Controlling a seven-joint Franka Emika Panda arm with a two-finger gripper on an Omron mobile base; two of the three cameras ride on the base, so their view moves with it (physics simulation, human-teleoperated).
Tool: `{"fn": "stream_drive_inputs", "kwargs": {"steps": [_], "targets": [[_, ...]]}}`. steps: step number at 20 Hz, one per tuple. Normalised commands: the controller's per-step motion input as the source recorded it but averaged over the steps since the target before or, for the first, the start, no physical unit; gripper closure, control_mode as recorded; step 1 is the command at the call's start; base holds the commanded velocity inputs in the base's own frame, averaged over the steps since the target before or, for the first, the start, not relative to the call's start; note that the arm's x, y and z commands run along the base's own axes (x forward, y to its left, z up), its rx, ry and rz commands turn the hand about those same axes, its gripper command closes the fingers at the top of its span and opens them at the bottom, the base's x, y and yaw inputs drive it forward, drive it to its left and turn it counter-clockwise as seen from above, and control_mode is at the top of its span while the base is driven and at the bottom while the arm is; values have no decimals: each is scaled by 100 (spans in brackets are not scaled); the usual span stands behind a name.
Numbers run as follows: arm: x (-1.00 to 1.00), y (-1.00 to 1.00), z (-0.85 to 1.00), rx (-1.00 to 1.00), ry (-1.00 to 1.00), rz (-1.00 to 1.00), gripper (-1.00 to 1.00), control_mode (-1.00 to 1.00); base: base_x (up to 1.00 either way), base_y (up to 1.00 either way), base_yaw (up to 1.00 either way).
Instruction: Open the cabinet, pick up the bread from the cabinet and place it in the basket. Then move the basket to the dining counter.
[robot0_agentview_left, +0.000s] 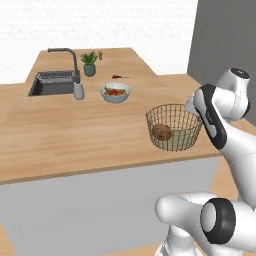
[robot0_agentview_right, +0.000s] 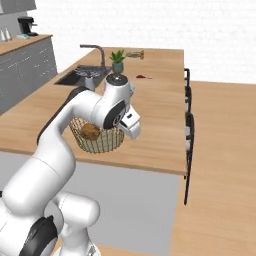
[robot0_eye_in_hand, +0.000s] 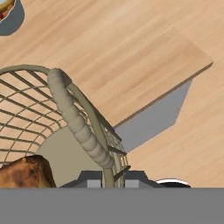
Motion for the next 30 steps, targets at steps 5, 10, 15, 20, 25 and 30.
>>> {"fn": "stream_drive_inputs", "kwargs": {"steps": [5, 10, 15, 20, 25, 30], "targets": [[0, 0, 0, 0, 0, 0, 100, 100, 16, -82, 17], [0, 0, 0, 0, 0, 0, 100, 100, 39, -28, -7], [0, 0, 0, 0, 0, 0, 100, 100, 61, -1, -20], [0, 0, 0, 0, 0, 0, 100, 100, 52, -24, -11], [0, 0, 0, 0, 0, 0, 100, 100, 51, -28, -2], [55, -10, -9, 2, 0, 4, 100, -100, 24, -7, 0]]}}
